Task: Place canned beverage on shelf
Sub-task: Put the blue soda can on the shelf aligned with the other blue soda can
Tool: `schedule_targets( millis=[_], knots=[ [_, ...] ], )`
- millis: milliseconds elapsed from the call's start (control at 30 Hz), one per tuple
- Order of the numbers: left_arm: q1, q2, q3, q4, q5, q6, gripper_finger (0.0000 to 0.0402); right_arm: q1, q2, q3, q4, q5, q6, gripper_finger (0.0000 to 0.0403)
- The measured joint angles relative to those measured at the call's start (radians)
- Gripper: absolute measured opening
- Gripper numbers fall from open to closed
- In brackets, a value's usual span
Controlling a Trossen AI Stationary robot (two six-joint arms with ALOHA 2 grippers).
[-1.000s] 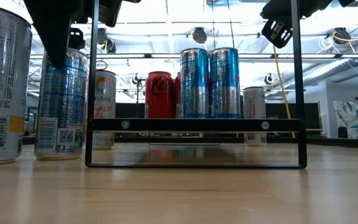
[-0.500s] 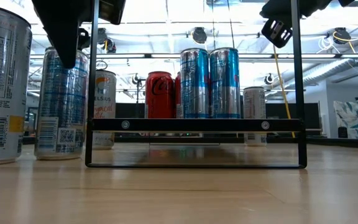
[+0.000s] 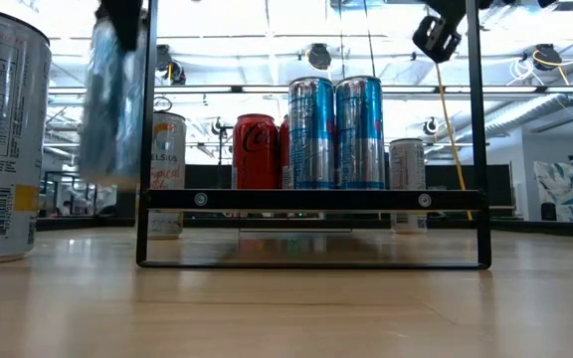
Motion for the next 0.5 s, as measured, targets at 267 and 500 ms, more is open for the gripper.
schedule_targets(
  millis=[267,500],
  knots=[
    [0.037,-0.001,0.292,-0.122,-0.002,0.112,0.0216,-0.018,0.002,0.1,-0.014,0.004,0.08,0.0004],
    [0.051,-0.001,0.498,-0.128,-0.04,0.29,0.0216,-0.069,0.052,0.252,-0.101,0.001,0.084,0.0035]
  ],
)
